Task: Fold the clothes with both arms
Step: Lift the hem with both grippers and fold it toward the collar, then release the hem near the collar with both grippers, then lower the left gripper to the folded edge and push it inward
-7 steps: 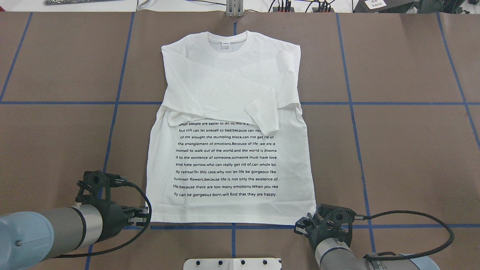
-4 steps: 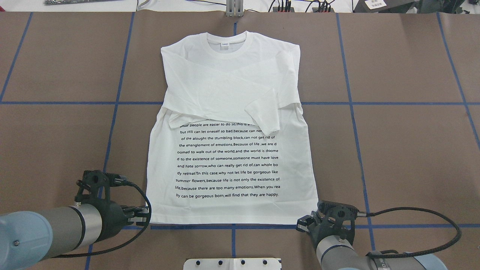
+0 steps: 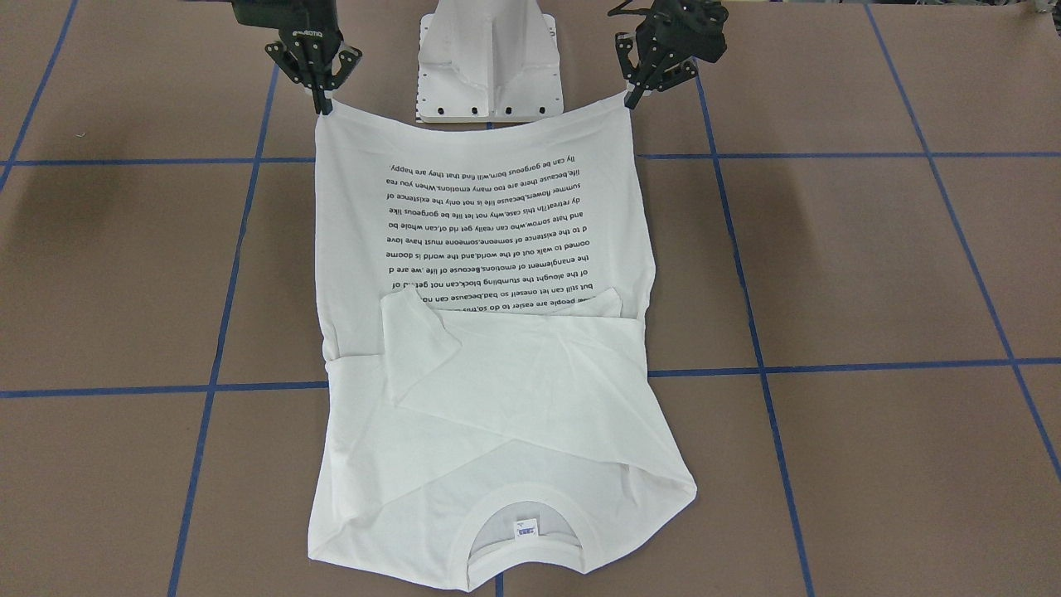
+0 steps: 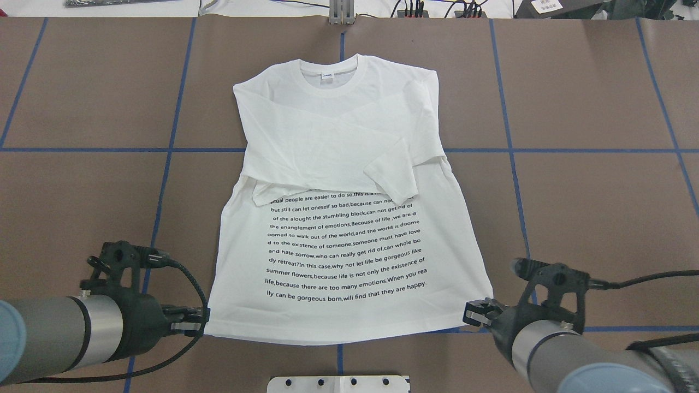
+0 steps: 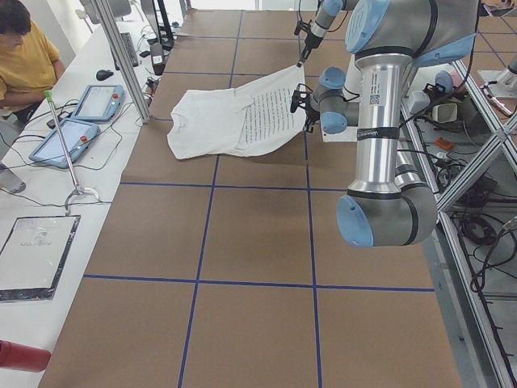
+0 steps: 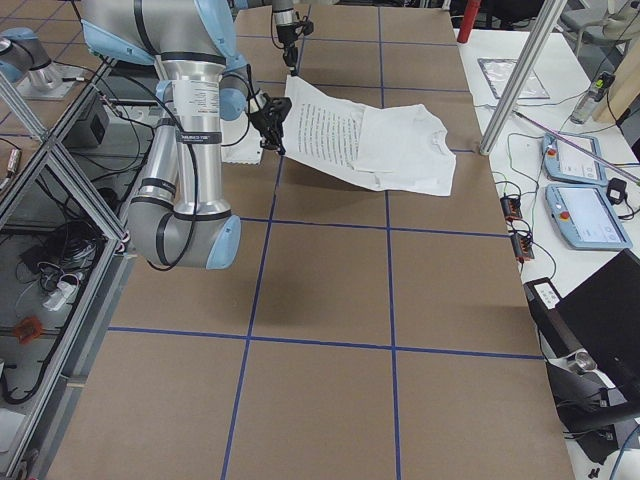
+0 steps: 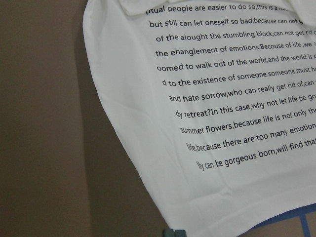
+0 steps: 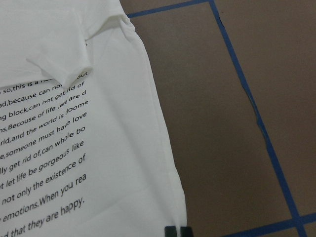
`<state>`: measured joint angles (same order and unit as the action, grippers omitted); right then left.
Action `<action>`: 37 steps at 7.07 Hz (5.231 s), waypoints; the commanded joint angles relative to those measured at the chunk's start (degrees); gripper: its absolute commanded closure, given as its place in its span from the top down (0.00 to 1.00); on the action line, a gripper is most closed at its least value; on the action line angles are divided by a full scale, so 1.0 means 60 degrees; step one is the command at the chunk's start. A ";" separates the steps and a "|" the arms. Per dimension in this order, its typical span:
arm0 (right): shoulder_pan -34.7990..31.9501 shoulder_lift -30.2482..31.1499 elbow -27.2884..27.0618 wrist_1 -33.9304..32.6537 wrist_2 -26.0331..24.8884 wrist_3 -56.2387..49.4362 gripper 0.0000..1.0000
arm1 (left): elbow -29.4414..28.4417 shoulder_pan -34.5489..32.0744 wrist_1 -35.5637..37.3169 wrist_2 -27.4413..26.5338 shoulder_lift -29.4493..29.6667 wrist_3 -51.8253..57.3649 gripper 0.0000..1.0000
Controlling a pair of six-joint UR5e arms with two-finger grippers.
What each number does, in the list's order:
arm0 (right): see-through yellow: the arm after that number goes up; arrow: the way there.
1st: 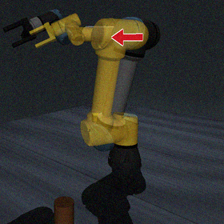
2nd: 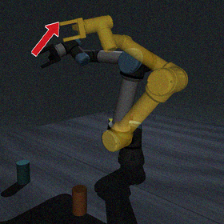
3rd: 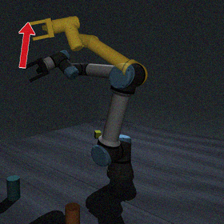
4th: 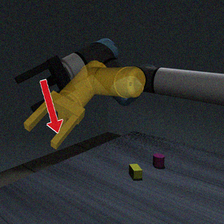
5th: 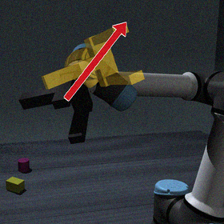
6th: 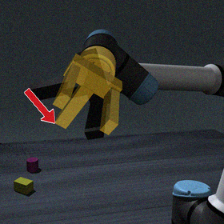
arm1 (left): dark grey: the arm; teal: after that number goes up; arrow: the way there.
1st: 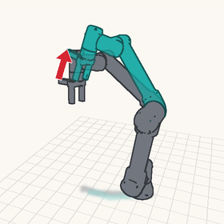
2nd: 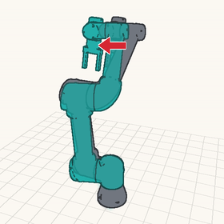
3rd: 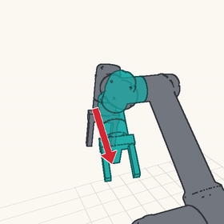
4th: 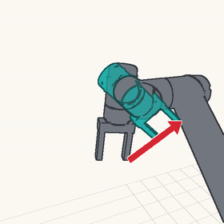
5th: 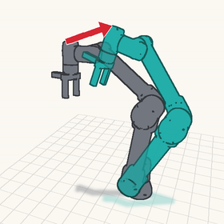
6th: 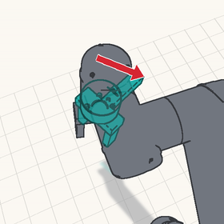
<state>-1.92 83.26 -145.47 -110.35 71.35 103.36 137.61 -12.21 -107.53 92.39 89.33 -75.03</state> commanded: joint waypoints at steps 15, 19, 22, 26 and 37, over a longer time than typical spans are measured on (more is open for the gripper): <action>-0.6418 -0.5364 0.8343 0.2154 0.2874 -0.5390 0.00 | -0.8587 -0.5509 -0.0645 0.0861 0.6366 0.4171 0.00; -0.6579 -0.5292 0.9245 0.2702 0.2845 -0.5653 0.00 | -0.9927 -0.5480 -0.1502 0.0290 0.6366 0.4185 0.00; -0.6682 -0.5350 0.9493 0.2761 0.2859 -0.5624 1.00 | -0.9840 -0.5465 -0.2213 0.0318 0.6177 0.4591 0.99; -0.6711 -0.5321 0.9333 0.2790 0.2947 -0.5640 1.00 | -0.7330 -0.5132 -0.2938 0.1315 0.4030 0.4685 1.00; -0.6682 -0.5248 0.9098 0.2791 0.2933 -0.5611 1.00 | -0.6603 -0.2726 -0.3275 0.0319 0.2938 0.2208 0.00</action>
<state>-42.03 51.70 -90.85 -93.60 88.95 69.63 97.74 -28.53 -127.18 94.43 106.96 -61.91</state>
